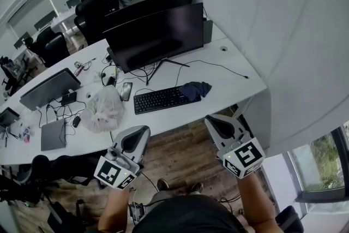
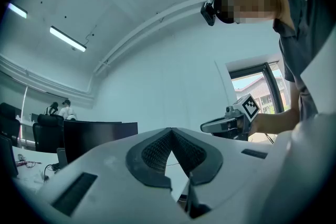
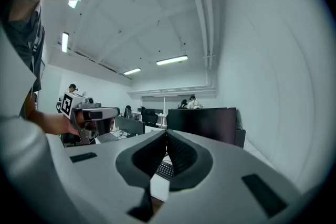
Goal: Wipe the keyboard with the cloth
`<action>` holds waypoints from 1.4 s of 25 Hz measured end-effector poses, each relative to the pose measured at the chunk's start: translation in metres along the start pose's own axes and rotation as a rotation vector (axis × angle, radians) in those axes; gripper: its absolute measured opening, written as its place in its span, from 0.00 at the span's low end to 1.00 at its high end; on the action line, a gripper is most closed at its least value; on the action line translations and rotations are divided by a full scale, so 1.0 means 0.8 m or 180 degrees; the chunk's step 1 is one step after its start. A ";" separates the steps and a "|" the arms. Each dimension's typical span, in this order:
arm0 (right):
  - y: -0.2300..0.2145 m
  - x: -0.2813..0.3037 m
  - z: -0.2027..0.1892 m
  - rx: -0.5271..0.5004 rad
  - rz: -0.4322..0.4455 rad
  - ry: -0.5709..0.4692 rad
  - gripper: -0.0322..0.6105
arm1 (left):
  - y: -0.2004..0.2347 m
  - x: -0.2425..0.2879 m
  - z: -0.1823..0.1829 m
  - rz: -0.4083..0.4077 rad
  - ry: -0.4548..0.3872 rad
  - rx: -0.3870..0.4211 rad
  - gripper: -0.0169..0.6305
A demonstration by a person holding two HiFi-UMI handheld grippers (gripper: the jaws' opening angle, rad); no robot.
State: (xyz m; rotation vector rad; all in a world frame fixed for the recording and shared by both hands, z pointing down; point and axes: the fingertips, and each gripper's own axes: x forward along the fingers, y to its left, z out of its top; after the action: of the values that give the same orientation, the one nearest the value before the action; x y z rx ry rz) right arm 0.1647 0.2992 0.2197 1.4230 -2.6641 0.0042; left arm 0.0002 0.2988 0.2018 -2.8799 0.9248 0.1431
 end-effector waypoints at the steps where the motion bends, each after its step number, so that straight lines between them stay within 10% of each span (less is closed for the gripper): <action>1: -0.001 0.000 -0.001 0.0002 -0.0001 0.0001 0.06 | 0.000 0.002 -0.001 -0.0002 0.0006 -0.0004 0.03; 21: -0.036 0.018 -0.036 0.0186 0.0023 0.0086 0.06 | 0.005 0.040 -0.020 0.0002 0.0140 -0.0058 0.03; 35: -0.074 0.143 -0.053 0.0137 -0.0175 0.0374 0.06 | 0.134 0.110 -0.073 -0.0240 0.0036 -0.0209 0.03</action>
State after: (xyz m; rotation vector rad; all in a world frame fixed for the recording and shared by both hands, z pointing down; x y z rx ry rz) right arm 0.1552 0.1742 0.2711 1.4600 -2.5448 0.1364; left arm 0.0123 0.1539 0.2403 -2.9739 0.8270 0.1533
